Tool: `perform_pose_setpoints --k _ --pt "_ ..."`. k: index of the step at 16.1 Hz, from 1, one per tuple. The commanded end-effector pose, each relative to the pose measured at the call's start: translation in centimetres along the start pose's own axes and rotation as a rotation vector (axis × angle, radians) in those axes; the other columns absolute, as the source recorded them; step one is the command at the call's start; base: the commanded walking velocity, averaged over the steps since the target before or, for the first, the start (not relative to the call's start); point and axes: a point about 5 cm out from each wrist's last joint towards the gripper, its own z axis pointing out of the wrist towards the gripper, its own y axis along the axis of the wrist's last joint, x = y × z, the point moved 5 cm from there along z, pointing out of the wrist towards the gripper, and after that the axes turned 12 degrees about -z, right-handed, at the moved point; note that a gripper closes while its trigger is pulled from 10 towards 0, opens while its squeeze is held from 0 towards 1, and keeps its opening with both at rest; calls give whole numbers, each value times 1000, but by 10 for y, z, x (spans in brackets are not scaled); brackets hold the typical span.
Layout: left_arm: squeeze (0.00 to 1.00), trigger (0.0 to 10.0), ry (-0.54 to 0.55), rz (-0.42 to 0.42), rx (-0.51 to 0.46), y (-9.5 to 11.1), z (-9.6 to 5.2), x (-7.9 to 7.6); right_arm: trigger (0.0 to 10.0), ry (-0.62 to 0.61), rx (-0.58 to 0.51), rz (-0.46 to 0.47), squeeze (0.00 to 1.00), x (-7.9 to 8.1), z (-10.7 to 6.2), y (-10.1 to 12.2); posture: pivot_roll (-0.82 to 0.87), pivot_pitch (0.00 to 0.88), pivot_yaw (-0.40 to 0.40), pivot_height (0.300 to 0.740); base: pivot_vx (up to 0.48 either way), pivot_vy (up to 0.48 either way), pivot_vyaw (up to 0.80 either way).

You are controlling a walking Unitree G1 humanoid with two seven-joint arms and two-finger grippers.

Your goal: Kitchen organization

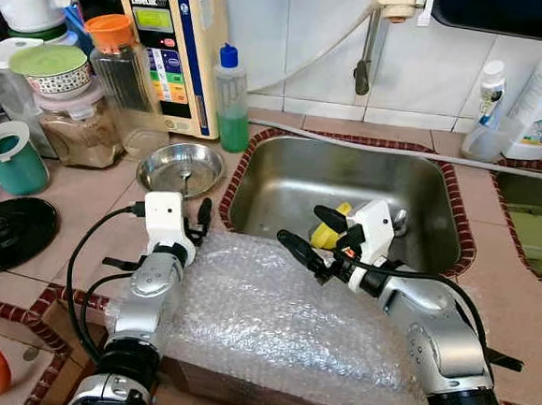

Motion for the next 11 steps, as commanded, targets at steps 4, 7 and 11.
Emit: perform_pose_setpoints --k 4,7,11 --pt "0 0 21 6 25 -2 2 7 10000 12 -9 -28 224 2 1 5 -48 0 89 740 0 0 0" --pt "0 0 34 11 19 -1 2 11 10000 12 -8 -29 227 2 1 5 -47 0 89 740 0 0 0" --pt "0 0 40 12 26 -3 1 13 10000 10 -6 -27 224 2 1 4 -46 0 88 740 0 0 0"
